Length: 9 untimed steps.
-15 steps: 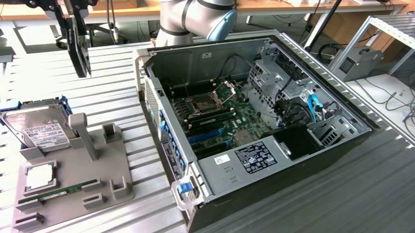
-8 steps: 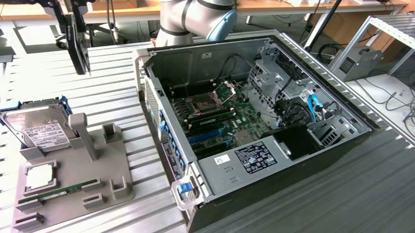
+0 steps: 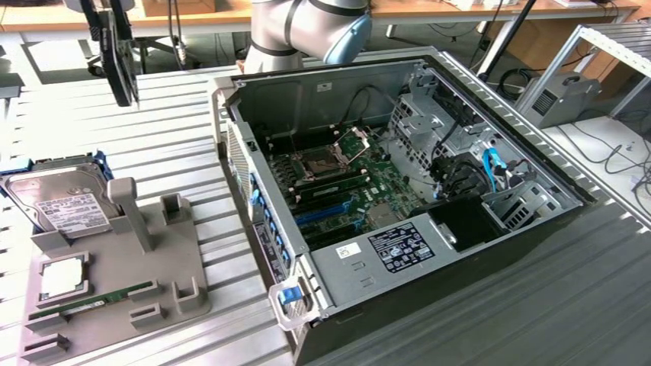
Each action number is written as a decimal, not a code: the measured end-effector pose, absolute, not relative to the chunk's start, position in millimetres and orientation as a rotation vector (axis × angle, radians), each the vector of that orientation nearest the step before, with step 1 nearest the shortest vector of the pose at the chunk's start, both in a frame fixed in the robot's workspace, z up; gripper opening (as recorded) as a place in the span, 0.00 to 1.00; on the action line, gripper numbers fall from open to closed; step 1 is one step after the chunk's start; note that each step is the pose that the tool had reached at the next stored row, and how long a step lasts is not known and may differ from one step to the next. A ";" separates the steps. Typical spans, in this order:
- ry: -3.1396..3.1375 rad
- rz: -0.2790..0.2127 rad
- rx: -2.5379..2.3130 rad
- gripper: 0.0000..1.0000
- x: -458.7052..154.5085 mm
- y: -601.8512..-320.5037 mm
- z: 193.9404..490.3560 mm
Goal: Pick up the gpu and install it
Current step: 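Pick up the gpu and move the gpu toward the slot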
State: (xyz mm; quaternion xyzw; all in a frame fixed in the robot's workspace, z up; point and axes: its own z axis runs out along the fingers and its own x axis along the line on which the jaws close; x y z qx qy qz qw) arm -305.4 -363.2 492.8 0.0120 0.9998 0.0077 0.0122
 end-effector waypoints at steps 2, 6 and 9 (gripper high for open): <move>3.117 0.024 0.037 0.26 -305.3 -367.1 492.6; 3.118 0.024 0.038 0.26 -302.0 -381.2 488.0; 3.118 0.024 0.037 0.26 -302.0 -385.5 487.9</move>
